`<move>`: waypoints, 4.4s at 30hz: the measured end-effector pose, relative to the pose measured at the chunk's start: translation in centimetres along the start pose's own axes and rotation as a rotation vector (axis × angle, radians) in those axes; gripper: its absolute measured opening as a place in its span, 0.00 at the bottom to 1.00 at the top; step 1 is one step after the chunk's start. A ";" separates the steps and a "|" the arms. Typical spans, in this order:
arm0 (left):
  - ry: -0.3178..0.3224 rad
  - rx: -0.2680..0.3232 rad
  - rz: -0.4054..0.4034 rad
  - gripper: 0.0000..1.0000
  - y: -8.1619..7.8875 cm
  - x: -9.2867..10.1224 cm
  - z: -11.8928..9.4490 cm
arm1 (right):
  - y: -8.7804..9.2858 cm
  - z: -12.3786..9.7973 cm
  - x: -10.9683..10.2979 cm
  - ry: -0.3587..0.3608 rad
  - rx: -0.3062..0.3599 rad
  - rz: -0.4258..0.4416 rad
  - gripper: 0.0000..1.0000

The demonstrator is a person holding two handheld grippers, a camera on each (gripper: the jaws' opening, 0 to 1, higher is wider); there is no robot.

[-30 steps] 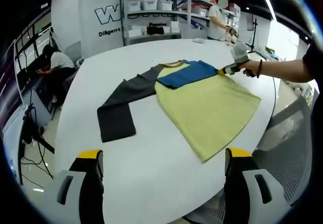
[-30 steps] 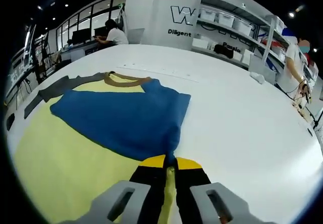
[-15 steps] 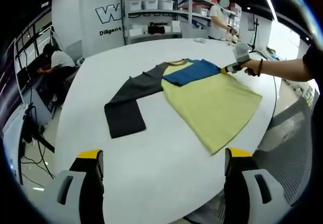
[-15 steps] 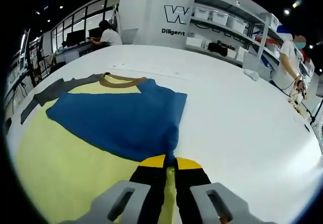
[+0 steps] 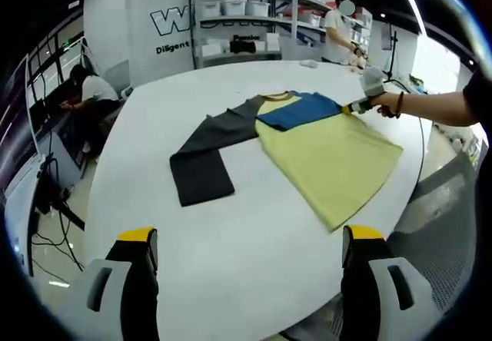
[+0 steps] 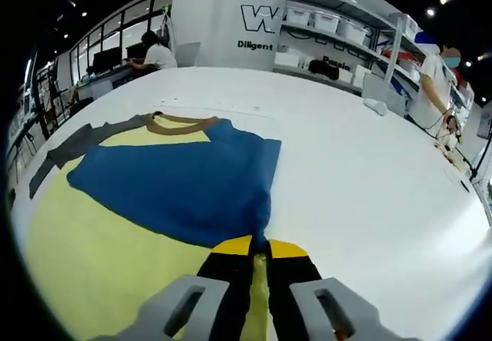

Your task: Fold the garment on the visible template until the final outline fits inside the template.

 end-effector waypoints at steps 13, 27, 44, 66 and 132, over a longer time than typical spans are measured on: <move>-0.009 0.000 -0.013 0.97 0.0 -0.3 -0.1 | 0.0 -0.3 0.5 -0.046 0.009 0.154 0.25; -0.015 0.006 0.006 0.97 -0.7 -0.5 -0.1 | -0.9 -3.4 -2.4 -0.199 0.049 0.180 0.72; -0.029 0.003 0.012 0.97 -0.7 -0.7 0.0 | -0.7 -12.3 -5.6 -0.332 0.080 0.052 0.92; -0.200 0.043 0.040 0.85 -4.0 -5.1 1.7 | 3.4 -16.7 -9.5 -0.479 0.015 -0.048 0.99; -0.287 -0.016 0.259 0.09 -4.4 -12.4 18.1 | 2.2 -19.3 -8.8 -0.438 0.056 0.010 0.94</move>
Point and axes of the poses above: the point that each gripper's makers call its tool centre point, and the gripper's own axes: z roughly forward along the fingers, x roughly to its right, y roughly out of its underside, the point moved 2 cm from there along -z, roughly backward along the fingers, and after that the axes turned 12 degrees about z, right-handed, at the moved point
